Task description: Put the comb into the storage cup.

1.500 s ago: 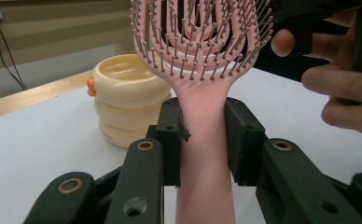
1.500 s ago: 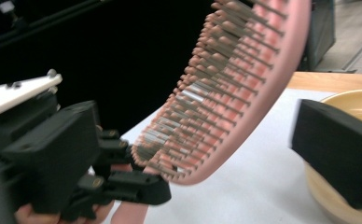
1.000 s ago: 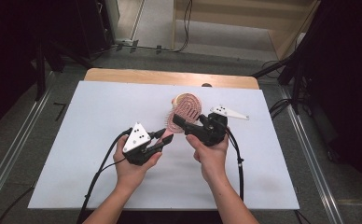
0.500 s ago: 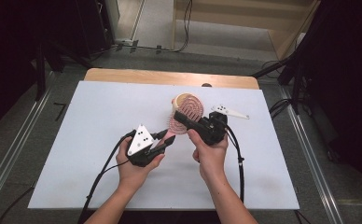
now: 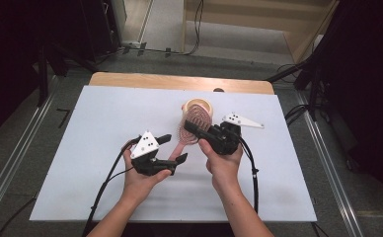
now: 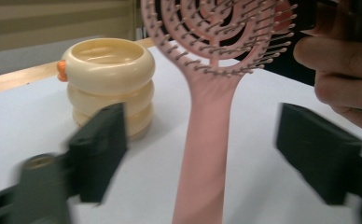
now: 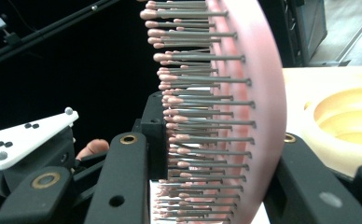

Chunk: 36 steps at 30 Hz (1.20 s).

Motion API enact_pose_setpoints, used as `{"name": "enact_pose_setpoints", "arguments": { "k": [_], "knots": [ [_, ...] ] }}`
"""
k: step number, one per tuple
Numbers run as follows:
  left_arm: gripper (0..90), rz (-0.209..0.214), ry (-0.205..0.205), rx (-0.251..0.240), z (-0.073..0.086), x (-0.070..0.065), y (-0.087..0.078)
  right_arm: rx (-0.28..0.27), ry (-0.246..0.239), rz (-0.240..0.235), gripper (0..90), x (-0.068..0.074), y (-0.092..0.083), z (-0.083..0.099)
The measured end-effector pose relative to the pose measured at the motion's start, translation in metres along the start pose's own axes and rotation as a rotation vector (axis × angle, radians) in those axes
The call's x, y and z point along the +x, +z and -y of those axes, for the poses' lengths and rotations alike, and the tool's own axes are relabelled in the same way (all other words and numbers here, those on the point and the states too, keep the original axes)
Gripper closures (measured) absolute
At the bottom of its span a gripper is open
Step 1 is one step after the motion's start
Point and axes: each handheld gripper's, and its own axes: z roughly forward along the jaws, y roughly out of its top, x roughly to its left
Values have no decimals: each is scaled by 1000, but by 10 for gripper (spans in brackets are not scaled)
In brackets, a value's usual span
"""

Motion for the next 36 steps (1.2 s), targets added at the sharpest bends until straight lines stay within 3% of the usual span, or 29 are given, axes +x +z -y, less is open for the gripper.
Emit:
{"name": "enact_pose_setpoints", "arguments": {
  "k": [2,6,9,15,26,36],
  "knots": [
    [0,-10,-10,4,2,2,-2,-1,-21,12,621,-1,-1,0],
    [0,-14,-20,-22,7,8,-11,1,-50,14,621,-1,-1,-1],
    [0,-43,-35,-51,9,13,-20,-1,-60,10,621,-1,-1,-1],
    [0,-73,-38,-48,15,24,-35,-9,-73,-12,622,-1,-2,-2],
    [0,-127,-36,-74,29,36,-62,-3,-99,-5,623,-1,0,-7],
    [0,-179,-34,-69,47,50,-90,2,-111,0,623,-2,-1,-10]
  ]
}}
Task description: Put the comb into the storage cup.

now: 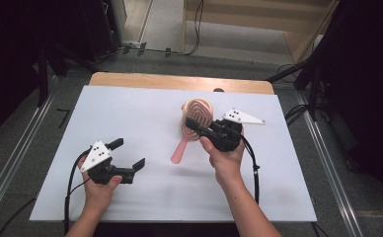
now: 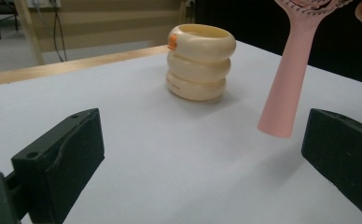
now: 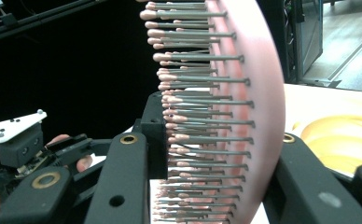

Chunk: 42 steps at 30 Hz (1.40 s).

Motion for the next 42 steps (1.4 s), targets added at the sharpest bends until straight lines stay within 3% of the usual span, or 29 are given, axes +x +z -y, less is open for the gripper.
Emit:
{"name": "enact_pose_setpoints", "arguments": {
  "k": [11,24,36,42],
  "knots": [
    [0,-63,11,-8,13,21,-32,-6,-11,7,623,-3,-1,-5],
    [0,-110,-19,-9,29,37,-54,-18,-11,18,623,-8,-4,-11],
    [0,-129,-16,-10,38,42,-61,-36,-19,30,623,-14,-10,-21],
    [0,-126,-38,-8,39,43,-61,-41,-29,33,623,-15,-11,-25]
  ]
}}
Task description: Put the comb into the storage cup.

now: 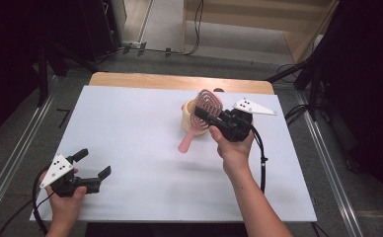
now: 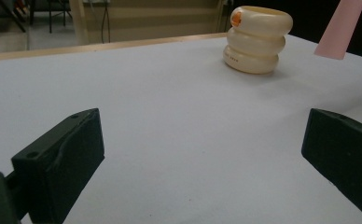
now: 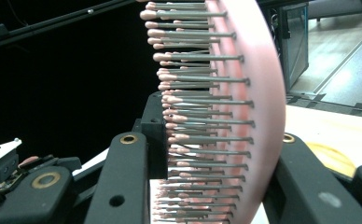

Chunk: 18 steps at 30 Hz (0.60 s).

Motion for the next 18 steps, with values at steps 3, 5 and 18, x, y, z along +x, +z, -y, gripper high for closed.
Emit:
{"name": "enact_pose_setpoints", "arguments": {
  "k": [3,5,18],
  "knots": [
    [0,4,-4,-4,1,0,0,0,-1,2,623,-1,1,-2],
    [0,5,-2,-7,1,0,0,2,0,5,623,-2,1,-2],
    [0,7,-5,-10,1,0,0,-8,0,17,623,-8,4,-9]
  ]
}}
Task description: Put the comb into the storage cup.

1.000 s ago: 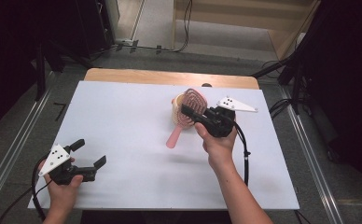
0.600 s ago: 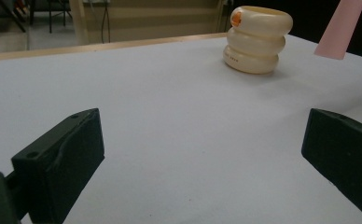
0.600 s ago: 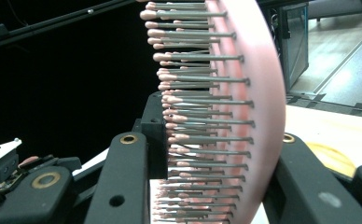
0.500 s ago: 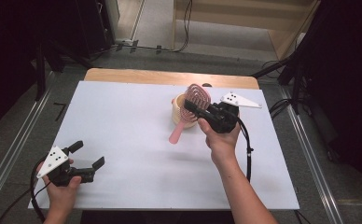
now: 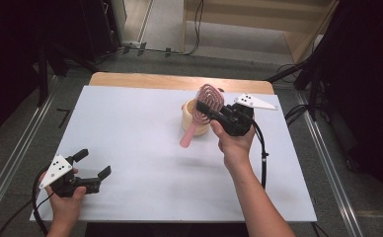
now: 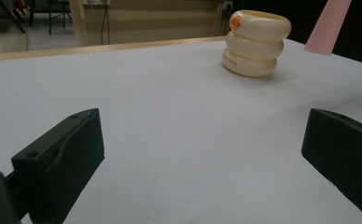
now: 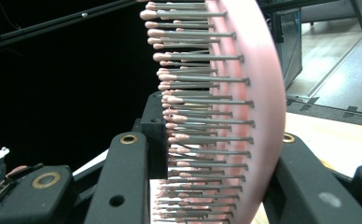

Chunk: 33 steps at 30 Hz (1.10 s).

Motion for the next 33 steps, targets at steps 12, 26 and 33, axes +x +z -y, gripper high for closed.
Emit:
{"name": "enact_pose_setpoints", "arguments": {
  "k": [12,26,33],
  "knots": [
    [0,-5,6,0,0,-1,0,-19,-6,9,623,-6,-1,-11],
    [0,-10,12,-2,0,-2,1,-29,-9,33,623,-16,0,-22],
    [0,-9,15,-3,0,-2,0,-42,-9,34,623,-20,-1,-26]
  ]
}}
